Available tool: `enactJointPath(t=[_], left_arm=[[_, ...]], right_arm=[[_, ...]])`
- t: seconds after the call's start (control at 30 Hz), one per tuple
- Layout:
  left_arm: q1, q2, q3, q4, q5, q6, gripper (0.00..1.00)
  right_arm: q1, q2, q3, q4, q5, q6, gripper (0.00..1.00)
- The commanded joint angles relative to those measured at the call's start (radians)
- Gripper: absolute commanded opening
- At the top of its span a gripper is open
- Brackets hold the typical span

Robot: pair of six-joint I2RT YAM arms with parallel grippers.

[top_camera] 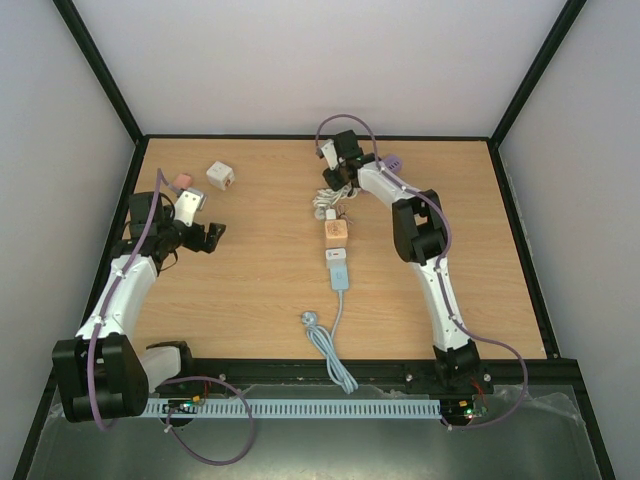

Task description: Pull the plug off the socket

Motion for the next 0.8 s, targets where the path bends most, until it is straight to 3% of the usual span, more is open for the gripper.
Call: enactJointPath(t=[0.0, 0.33, 0.77], left_arm=[[0.007, -0.007, -0.011, 0.004, 0.021, 0.006, 1.00], [0.007, -0.011, -0.013, 0.003, 0.021, 0.013, 1.00], [0.005, 0.009, -0.012, 0.004, 0.041, 0.025, 1.00]], right_arm=[[-0.046, -0.011, 0.029, -0.054, 0.001, 0.008, 0.34], [-0.149, -0.065, -0.055, -0.078, -0.009, -0.008, 0.34], [-0.339, -0.233, -0.358, -0.061, -0.026, -0.132, 0.34]])
